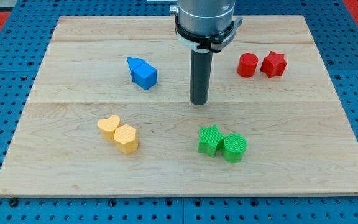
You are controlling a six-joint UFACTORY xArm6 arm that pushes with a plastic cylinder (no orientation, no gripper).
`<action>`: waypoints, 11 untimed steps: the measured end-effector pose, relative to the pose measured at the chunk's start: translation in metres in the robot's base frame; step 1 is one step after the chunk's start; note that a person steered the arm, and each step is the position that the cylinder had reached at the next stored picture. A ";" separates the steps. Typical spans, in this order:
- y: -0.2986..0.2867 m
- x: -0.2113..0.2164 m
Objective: Arrange the red blocks diagonally
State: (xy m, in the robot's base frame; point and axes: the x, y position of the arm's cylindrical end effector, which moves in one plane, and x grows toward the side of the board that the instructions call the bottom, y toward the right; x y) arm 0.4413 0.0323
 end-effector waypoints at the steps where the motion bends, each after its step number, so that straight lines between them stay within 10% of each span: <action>1: 0.000 0.000; 2: 0.000 0.000; 5: 0.246 -0.059; 6: 0.230 -0.107; 8: 0.105 -0.040; 11: 0.138 -0.035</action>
State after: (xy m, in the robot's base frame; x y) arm 0.4065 0.1702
